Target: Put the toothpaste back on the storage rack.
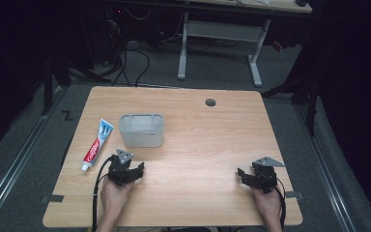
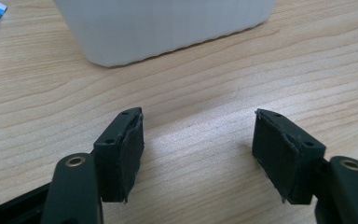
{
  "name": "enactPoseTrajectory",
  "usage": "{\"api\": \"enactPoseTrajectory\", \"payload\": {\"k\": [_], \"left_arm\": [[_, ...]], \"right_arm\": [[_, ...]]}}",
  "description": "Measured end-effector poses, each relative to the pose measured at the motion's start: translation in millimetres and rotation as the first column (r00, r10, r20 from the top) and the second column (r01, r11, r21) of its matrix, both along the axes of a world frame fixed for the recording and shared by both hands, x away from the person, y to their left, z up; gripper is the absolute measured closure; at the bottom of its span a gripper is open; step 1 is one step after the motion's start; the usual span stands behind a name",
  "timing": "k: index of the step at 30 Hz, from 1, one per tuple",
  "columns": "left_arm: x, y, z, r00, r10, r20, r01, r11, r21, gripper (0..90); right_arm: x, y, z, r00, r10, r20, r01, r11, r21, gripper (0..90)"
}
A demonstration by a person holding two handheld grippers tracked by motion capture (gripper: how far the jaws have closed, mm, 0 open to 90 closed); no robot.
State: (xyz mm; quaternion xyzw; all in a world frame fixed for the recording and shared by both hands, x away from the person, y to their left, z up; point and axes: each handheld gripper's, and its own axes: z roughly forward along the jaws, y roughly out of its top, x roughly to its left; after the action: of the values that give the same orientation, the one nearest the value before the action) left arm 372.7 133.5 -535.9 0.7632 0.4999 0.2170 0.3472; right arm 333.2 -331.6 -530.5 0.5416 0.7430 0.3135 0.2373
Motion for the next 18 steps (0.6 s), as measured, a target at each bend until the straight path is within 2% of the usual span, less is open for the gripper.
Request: {"api": "enactPoseTrajectory", "payload": {"k": [3, 7, 11, 18], "left_arm": [[-0.3, -2.4, -0.1, 0.9999, 0.01, -0.006, -0.01, 0.9999, 0.006, 29.0], [-0.4, -2.2, 0.3, 0.9999, 0.008, -0.012, -0.007, 1.0, 0.006, 27.5], [-0.7, -1.1, 1.7, 0.9997, 0.002, -0.023, -0.002, 0.9999, 0.016, 27.7], [-4.3, -0.7, 3.4, 0.9999, -0.007, -0.012, 0.007, 0.999, 0.045, 31.1]], "right_arm": [[0.0, -0.1, 0.0, 1.0, 0.001, 0.0, -0.001, 1.0, 0.0, 31.3], [0.0, -0.1, 0.0, 1.0, 0.001, 0.0, -0.001, 1.0, 0.0, 31.3], [0.0, -0.2, 0.0, 1.0, 0.001, 0.0, -0.001, 1.0, 0.001, 31.2], [0.0, -0.1, 0.0, 1.0, 0.001, 0.0, -0.001, 1.0, 0.001, 31.2]]}}
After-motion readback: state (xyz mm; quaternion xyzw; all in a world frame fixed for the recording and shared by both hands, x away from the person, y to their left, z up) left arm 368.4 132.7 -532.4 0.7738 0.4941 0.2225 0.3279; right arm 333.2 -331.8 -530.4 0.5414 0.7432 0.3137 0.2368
